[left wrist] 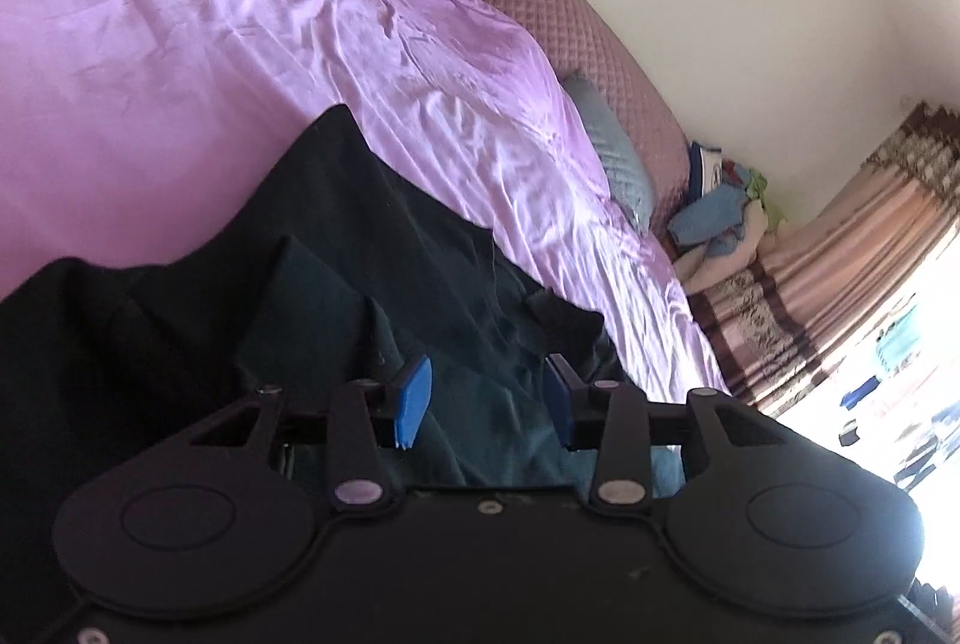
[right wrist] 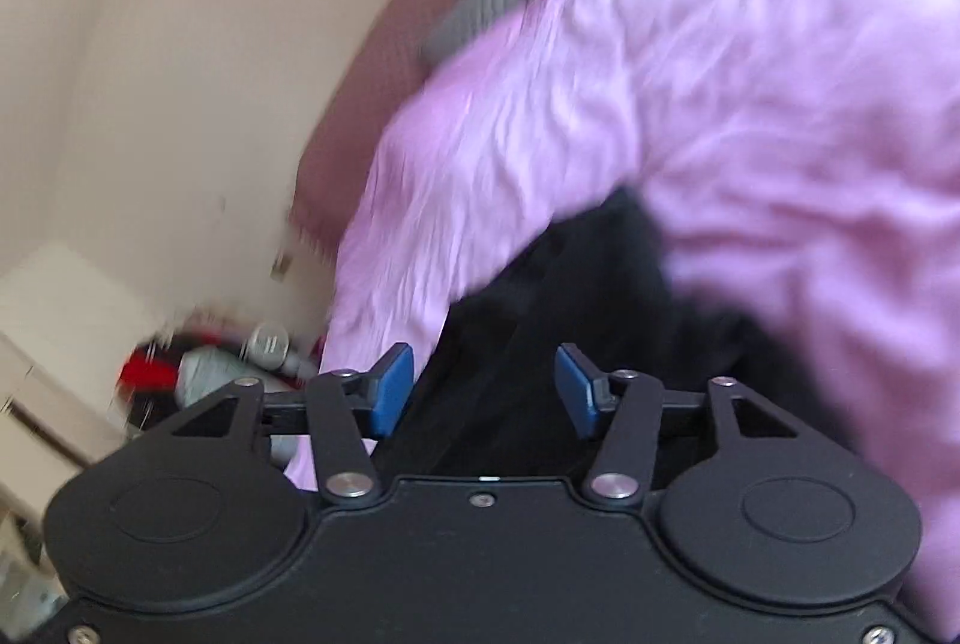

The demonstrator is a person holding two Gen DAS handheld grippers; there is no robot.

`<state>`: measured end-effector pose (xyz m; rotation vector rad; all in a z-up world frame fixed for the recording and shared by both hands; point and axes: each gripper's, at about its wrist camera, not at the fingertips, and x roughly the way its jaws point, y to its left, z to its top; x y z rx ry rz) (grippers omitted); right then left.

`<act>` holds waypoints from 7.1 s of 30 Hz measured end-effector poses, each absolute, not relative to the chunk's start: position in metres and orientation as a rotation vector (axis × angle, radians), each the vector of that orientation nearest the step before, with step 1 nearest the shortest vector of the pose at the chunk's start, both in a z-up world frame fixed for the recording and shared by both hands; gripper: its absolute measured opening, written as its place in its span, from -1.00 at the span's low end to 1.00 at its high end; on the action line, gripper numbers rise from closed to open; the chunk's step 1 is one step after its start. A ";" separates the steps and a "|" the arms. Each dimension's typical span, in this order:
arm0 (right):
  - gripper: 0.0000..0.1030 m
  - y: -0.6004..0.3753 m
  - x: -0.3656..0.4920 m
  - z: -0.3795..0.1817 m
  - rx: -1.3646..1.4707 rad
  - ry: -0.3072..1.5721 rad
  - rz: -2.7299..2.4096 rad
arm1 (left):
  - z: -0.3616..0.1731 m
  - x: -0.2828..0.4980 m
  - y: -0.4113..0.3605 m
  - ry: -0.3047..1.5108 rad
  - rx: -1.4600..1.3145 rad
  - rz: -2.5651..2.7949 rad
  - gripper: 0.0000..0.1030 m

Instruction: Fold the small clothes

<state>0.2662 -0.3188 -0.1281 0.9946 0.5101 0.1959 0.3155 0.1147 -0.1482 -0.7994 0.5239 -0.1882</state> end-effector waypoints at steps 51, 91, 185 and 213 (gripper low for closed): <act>0.32 -0.334 0.141 -0.065 0.618 0.595 0.408 | -0.087 0.153 0.159 0.637 -0.657 -0.310 0.01; 0.36 -0.391 -0.017 -0.181 0.567 0.936 0.473 | -0.206 -0.016 0.248 1.017 -0.821 -0.363 0.28; 0.39 -0.348 0.376 -0.093 -0.030 0.648 0.162 | -0.106 0.404 0.187 0.661 0.229 -0.200 0.09; -0.73 -0.334 0.444 -0.109 0.120 0.547 0.249 | -0.110 0.459 0.202 0.564 -0.201 -0.268 -0.96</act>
